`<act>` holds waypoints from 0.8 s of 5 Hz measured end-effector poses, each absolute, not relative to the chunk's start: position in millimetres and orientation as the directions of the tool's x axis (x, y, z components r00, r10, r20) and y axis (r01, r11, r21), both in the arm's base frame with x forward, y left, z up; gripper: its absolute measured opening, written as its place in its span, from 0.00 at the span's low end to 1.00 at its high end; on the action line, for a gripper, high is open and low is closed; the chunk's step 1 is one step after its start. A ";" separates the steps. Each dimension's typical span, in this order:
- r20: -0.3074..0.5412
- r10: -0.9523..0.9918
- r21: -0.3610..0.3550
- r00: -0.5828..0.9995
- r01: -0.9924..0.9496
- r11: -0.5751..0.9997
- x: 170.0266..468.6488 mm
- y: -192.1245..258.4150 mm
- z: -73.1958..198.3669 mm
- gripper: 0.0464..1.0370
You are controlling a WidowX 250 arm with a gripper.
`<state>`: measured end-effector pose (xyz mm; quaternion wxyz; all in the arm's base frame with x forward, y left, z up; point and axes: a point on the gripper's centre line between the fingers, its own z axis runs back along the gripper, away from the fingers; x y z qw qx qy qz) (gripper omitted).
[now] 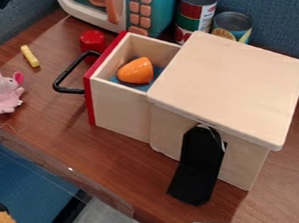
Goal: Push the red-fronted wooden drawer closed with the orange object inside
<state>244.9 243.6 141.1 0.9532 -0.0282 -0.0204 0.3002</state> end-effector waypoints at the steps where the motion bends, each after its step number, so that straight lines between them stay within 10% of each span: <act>1: -0.008 0.566 -0.071 0.824 -0.565 0.822 244.1 242.4 129.8 0.96; 4: 0.096 -0.055 0.073 0.994 0.048 0.996 258.3 220.0 96.7 0.96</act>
